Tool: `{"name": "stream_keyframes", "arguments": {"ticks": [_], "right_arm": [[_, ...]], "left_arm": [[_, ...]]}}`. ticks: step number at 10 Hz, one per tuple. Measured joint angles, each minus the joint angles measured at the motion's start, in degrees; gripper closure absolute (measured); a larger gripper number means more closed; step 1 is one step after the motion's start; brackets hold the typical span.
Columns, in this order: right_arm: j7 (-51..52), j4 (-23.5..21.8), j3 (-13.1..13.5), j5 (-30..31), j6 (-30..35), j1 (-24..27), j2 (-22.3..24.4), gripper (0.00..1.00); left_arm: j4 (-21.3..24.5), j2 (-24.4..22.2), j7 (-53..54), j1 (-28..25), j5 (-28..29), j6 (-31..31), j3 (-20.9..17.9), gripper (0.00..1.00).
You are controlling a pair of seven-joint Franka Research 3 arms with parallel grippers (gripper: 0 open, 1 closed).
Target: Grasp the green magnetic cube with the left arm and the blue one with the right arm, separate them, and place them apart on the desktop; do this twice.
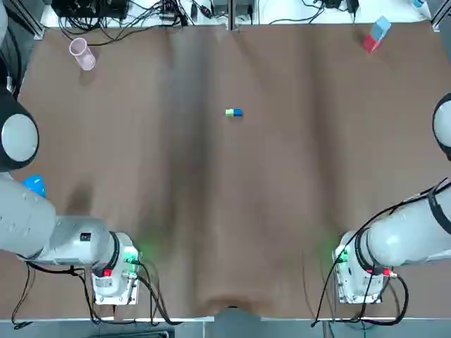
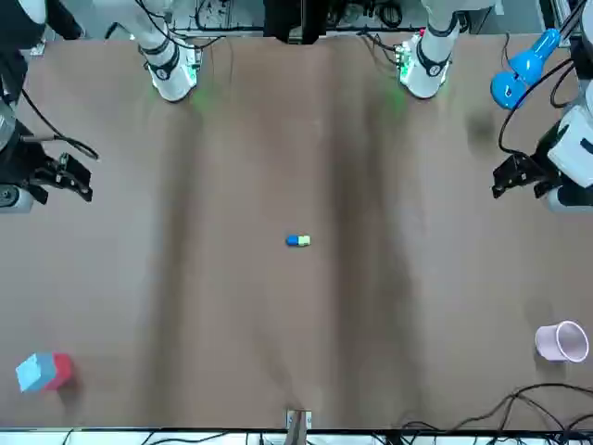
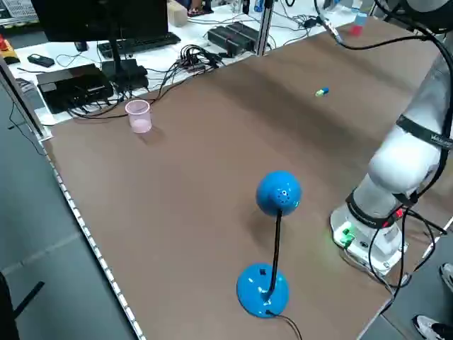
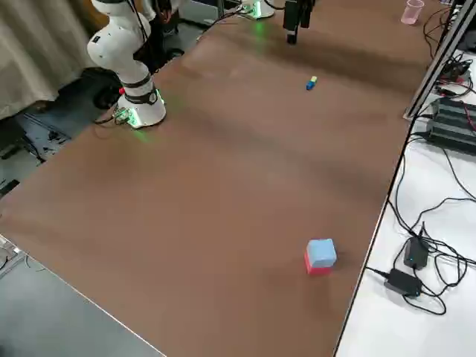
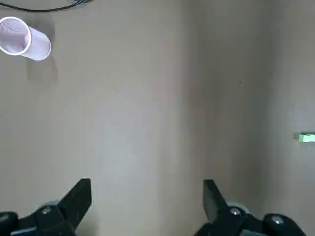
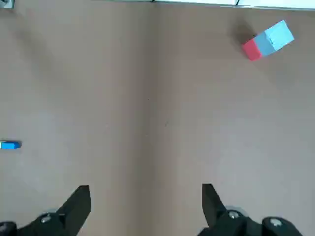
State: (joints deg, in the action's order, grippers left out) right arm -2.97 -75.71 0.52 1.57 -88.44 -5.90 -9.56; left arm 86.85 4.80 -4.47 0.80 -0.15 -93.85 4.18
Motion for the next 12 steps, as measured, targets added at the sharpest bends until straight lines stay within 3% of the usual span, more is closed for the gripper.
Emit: {"name": "stream_keyframes", "arguments": {"ticks": [4,7,9,12], "right_arm": [[-5.42,-0.02,-0.04,-0.03,-0.16,-0.02,-0.01,0.01],[-28.54,-0.66,-0.65,-0.19,-1.67,-2.83,-0.13,0.0],[-43.04,-2.59,-0.87,-0.19,-3.49,-7.86,-0.55,0.0],[-67.02,-3.98,-1.02,-0.25,-7.44,-14.61,-4.55,0.02]], "left_arm": [[0.36,0.39,0.22,0.1,0.0,-0.73,0.01,0.0],[0.91,5.09,-5.89,2.13,-0.01,-1.84,0.24,0.0],[0.99,9.2,-19.85,4.97,-0.12,-4.03,0.41,0.0],[1.2,15.03,-50.91,12.73,-0.23,-7.61,0.58,0.0]]}}
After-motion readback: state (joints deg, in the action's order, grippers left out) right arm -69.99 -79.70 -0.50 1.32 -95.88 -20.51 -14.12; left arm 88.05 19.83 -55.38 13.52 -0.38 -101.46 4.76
